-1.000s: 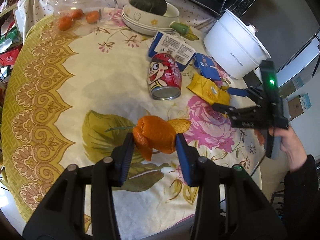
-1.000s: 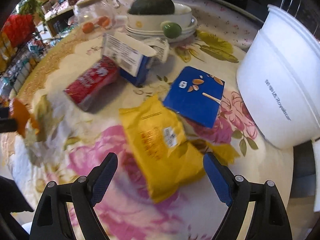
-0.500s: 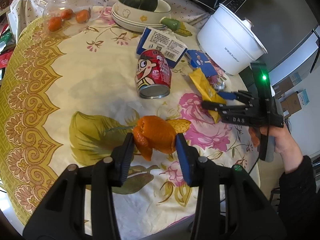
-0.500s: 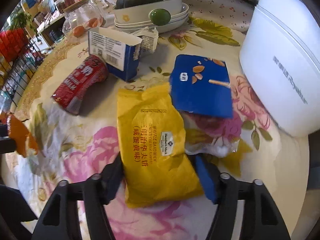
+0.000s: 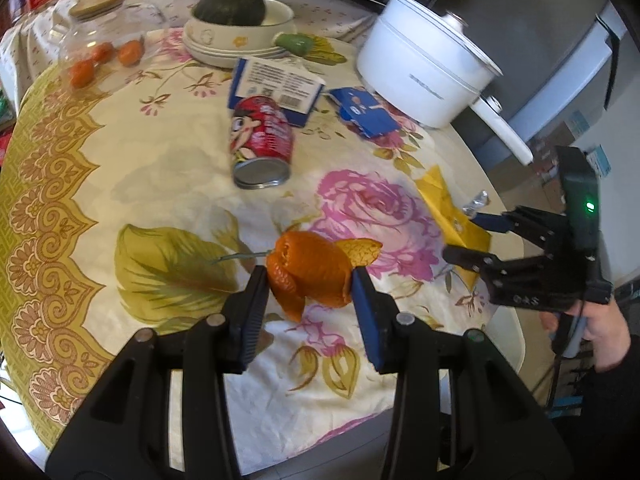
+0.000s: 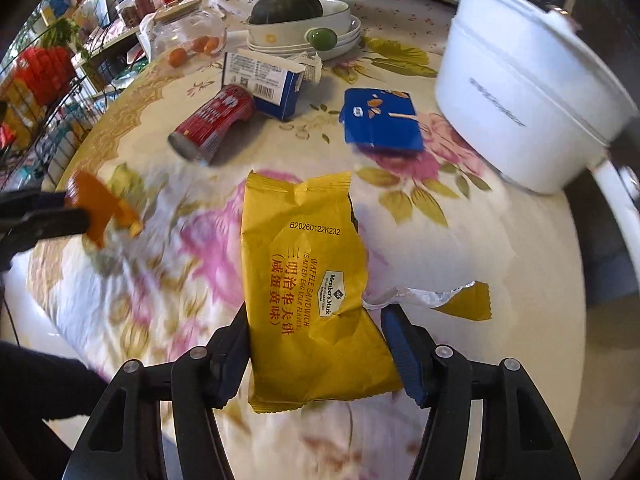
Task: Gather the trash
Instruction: 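Drop the orange peel into the white bin with the left tool while the right tool carries the yellow bag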
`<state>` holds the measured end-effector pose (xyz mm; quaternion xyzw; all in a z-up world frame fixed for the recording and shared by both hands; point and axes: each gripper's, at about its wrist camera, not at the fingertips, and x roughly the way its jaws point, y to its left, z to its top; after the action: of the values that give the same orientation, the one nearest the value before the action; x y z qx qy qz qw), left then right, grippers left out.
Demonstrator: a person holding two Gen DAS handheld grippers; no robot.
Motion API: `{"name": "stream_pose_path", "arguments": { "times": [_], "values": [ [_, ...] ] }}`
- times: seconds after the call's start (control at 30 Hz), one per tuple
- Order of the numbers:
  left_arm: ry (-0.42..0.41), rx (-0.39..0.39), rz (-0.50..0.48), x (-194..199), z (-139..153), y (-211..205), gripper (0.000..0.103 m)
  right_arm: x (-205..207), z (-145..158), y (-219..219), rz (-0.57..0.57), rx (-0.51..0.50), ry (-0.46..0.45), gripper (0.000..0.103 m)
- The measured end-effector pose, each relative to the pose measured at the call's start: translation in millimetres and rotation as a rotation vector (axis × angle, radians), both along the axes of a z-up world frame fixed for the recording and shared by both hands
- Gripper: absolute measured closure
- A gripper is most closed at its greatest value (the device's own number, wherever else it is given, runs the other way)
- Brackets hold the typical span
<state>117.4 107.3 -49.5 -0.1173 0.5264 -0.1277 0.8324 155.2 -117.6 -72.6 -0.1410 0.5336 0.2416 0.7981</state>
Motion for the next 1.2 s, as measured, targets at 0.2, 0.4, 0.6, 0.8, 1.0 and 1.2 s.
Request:
{"name": "stream_pose_path", "arguments": {
  "times": [0.2,0.4,0.6,0.8,1.0,1.2],
  "values": [
    [-0.018,0.017,-0.062,-10,5,-22,0.059,-34,20,-19,-0.026,-0.017,-0.028,0.039],
    [-0.042,0.032,-0.115,-24,10,-41,0.059,-62,32,-35,-0.055,-0.007,-0.045,0.039],
    [-0.064,0.048,-0.157,-38,13,-64,0.059,-89,37,-54,-0.098,0.006,-0.051,0.039],
    [-0.071,0.068,-0.217,-51,10,-94,0.059,-111,33,-78,-0.144,0.025,-0.041,0.039],
    [-0.081,0.08,-0.288,-62,9,-123,0.059,-124,24,-110,-0.219,0.019,-0.007,0.039],
    [-0.097,0.077,-0.376,-74,7,-159,0.059,-141,16,-141,-0.285,0.018,0.018,0.039]
  ]
}}
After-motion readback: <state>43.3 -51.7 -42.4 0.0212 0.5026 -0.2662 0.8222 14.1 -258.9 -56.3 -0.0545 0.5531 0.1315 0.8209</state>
